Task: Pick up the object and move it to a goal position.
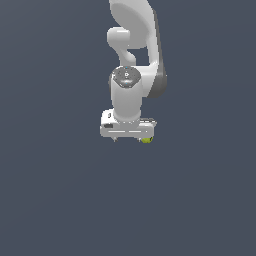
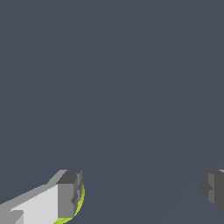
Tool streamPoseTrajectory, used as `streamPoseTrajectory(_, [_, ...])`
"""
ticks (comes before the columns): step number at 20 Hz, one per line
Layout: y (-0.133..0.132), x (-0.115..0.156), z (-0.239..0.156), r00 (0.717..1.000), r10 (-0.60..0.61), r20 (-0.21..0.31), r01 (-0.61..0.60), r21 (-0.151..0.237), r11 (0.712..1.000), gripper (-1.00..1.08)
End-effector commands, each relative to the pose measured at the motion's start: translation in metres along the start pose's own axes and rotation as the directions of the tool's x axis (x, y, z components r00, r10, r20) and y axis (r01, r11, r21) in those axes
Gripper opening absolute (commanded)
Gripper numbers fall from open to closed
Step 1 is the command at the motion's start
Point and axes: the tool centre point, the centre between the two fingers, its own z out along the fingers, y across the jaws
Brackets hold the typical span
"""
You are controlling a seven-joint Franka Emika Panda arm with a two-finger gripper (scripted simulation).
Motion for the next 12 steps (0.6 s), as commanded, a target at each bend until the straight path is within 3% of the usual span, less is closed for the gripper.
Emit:
streamPoseTrajectory(1, [0.000,0.000,0.000,1.000,0.000,0.000,0.000,0.000,1.000,1.00])
streamPoseTrajectory(12, [0.026,-0.003,0.007,1.000,0.012,0.029,-0.012,-0.006,1.000,1.00])
